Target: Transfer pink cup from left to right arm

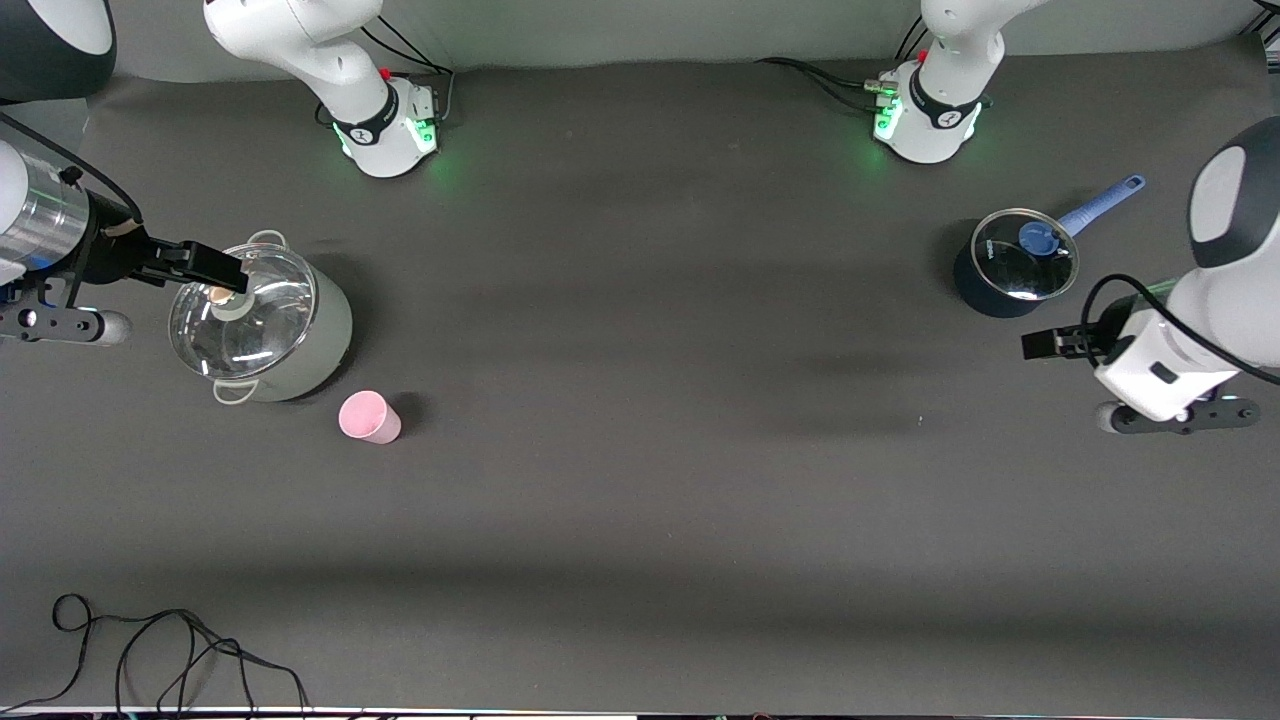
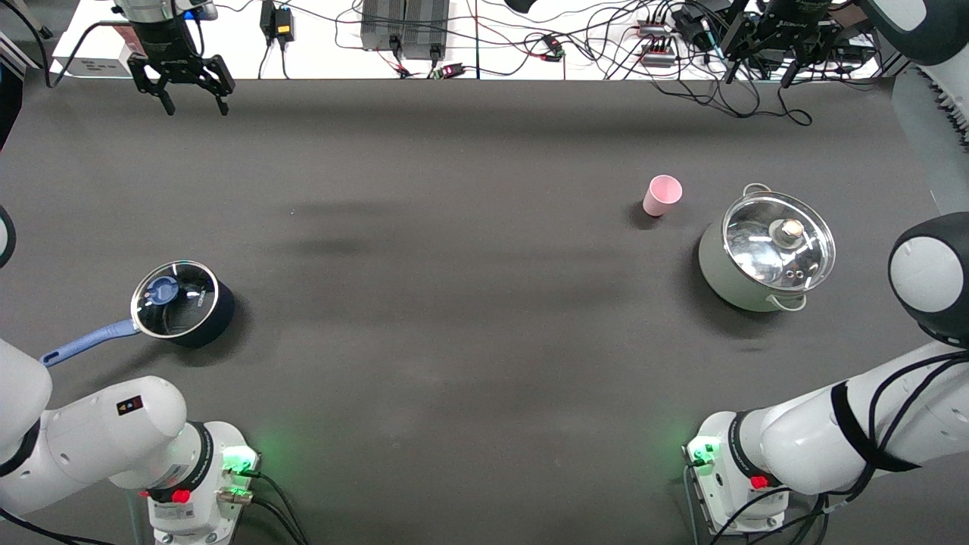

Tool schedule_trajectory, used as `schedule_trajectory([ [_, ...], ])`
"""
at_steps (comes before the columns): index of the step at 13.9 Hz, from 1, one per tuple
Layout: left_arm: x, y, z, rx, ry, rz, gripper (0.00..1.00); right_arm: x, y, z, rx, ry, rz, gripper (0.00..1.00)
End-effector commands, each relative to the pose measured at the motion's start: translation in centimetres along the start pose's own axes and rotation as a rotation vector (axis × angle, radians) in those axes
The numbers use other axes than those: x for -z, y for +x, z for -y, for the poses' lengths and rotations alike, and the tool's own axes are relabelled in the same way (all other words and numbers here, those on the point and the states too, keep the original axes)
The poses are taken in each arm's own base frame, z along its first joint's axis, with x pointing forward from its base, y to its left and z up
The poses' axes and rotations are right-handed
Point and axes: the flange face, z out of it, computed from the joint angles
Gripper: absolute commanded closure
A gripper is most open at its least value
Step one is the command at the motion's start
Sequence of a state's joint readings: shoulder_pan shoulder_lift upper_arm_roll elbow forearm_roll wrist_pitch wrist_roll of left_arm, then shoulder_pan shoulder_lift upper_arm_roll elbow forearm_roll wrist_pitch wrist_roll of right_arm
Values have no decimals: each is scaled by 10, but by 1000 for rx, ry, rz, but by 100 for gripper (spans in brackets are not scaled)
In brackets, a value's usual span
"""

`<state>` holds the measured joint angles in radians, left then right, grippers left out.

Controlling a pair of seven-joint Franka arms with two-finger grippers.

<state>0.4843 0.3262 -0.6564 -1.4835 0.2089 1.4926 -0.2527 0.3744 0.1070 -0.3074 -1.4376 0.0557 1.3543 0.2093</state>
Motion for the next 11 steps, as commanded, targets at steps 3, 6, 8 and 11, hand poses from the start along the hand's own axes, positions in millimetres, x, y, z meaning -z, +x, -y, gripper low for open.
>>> schedule_trajectory([
  [3,9,-2,6,-6,-11,-16,0,9,-3,-28,-31,11,-13,0],
  [6,22,-3,17,27,-16,-29,0,0,-21,-41,-20,34,-58,0],
  [8,20,0,28,42,-32,-25,0,-9,-34,-52,3,47,-105,0],
  [11,12,5,14,24,-35,-72,0,-4,-33,-52,-2,54,-125,0],
])
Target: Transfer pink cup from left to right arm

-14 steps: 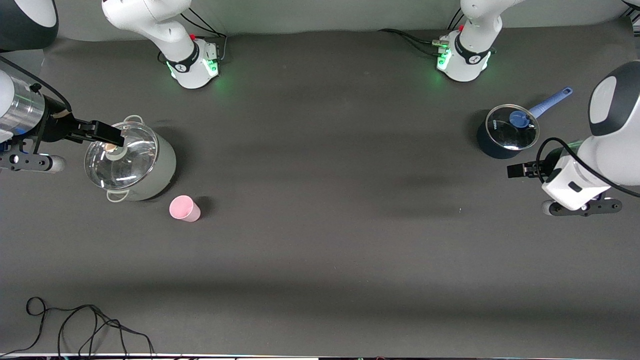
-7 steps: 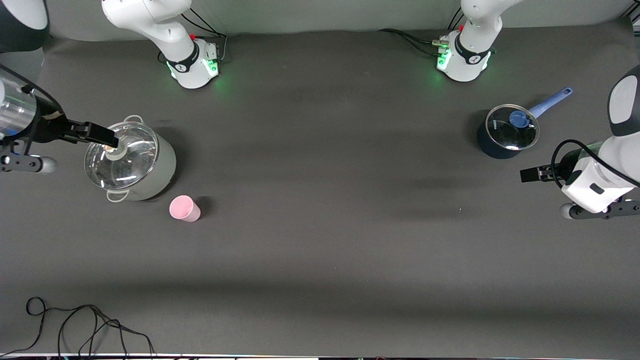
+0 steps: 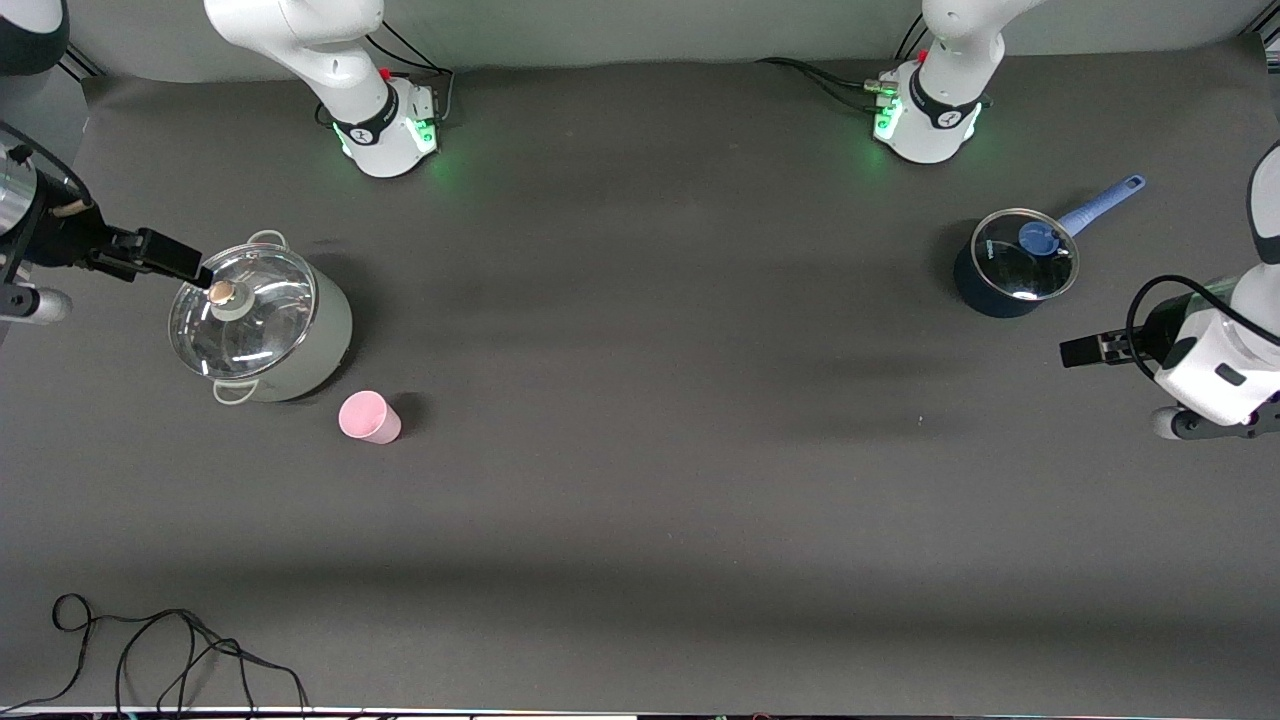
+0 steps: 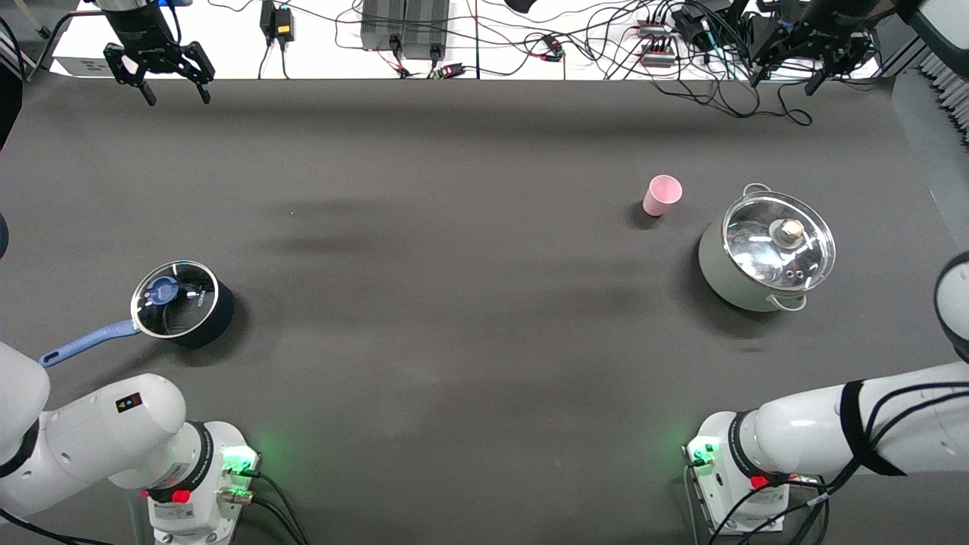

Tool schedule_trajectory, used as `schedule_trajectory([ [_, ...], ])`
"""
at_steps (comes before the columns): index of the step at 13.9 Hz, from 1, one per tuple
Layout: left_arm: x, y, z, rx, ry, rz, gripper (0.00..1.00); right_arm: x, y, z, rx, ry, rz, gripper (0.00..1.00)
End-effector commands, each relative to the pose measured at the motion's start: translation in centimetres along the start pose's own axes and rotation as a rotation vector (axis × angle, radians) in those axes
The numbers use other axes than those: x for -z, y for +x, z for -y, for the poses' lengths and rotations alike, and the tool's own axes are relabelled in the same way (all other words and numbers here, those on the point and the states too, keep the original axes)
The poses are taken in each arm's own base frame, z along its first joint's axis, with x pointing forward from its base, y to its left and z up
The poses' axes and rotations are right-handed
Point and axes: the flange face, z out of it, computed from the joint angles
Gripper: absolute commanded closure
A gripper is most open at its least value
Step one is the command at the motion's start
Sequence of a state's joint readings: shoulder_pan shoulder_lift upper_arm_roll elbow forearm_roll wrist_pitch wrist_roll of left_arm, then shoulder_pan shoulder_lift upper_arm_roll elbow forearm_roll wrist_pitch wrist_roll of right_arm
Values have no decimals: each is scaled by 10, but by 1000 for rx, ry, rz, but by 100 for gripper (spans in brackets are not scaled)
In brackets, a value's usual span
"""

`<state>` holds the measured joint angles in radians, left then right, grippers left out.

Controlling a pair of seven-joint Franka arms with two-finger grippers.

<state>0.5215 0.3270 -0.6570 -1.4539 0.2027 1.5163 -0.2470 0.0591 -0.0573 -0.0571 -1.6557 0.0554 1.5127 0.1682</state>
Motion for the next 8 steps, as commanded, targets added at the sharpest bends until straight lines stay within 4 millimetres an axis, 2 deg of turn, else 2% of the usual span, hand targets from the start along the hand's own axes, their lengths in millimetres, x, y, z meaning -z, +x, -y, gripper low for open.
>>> schedule_trajectory([
  [1,-6,-2,-13,-15,-5,-38,0,5,-9,1,16,-6,-35,0],
  [4,-6,-12,-16,-15,13,-87,0,8,-10,2,25,-2,-42,0],
  [7,17,-24,-6,-12,-51,-116,0,11,-12,5,33,-3,-48,0],
  [8,19,-29,5,-38,-55,-114,0,13,-12,6,35,-2,-52,0],
])
